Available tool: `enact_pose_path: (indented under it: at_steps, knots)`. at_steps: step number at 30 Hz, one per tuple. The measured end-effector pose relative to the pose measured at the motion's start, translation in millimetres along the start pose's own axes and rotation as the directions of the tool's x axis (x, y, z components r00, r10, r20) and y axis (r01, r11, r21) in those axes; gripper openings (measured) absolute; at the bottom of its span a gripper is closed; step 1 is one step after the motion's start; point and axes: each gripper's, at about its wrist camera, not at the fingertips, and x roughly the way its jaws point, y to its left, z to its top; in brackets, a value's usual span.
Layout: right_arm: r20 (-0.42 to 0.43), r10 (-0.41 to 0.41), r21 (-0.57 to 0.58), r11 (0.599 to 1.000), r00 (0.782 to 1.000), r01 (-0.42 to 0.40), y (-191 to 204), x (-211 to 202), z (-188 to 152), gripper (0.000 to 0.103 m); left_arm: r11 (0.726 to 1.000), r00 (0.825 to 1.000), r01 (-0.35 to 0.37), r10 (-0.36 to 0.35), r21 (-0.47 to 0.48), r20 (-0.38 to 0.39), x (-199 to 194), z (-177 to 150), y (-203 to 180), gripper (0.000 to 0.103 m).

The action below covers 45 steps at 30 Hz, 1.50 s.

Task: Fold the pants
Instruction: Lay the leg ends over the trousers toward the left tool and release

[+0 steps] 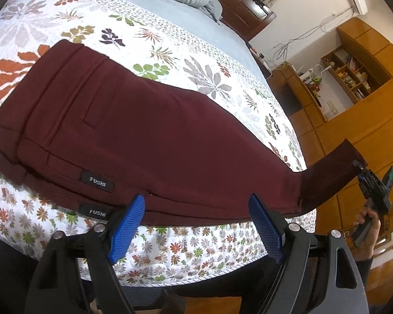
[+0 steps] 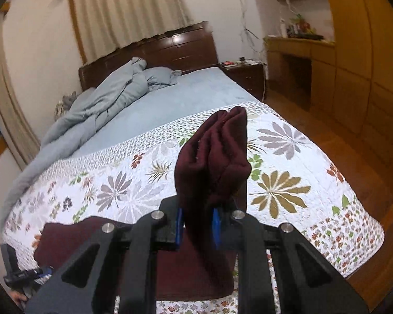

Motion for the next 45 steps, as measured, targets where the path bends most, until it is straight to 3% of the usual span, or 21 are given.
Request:
enact_pose_path:
  at_steps: [12,19,26,31,35,39,45]
  knots:
    - [-0.081,-0.001,-0.214,0.977,0.997,-0.017,98.5,43.1,-21.5,0.016,1.000,1.000,0.027,-0.027,-0.014,-0.005,-4.2,-2.6,12.9,0.082]
    - [-0.138,-0.060,-0.430,0.903,0.989,-0.006,167.7,74.6,-69.4,0.016,0.999,0.998,0.046,-0.046,-0.029,-0.030,2.2,-12.2,16.4,0.082]
    - [-0.136,-0.172,-0.699,0.715,0.976,0.029,223.9,106.0,-144.5,0.016,1.000,0.999,0.028,-0.028,-0.001,-0.033,1.1,-13.3,12.5,0.082]
    - [-0.052,-0.265,-0.835,0.540,0.963,0.103,240.6,120.0,-190.0,0.016,0.999,0.998,0.039,-0.039,-0.006,-0.040,1.1,-14.5,16.6,0.082]
    - [0.011,-0.292,-0.886,0.440,0.956,0.144,243.5,124.4,-209.9,0.016,0.999,0.998,0.039,-0.040,-0.015,-0.058,3.6,-16.5,21.5,0.082]
    - [0.018,-0.306,-0.914,0.381,0.952,0.140,242.6,131.1,-229.0,0.018,0.999,0.997,0.042,-0.043,-0.016,-0.068,7.3,-16.5,21.2,0.082]
    - [-0.002,-0.306,-0.924,0.364,0.952,0.115,236.8,141.3,-245.7,0.020,0.999,0.996,0.034,-0.035,-0.019,-0.082,11.4,-16.8,21.3,0.082]
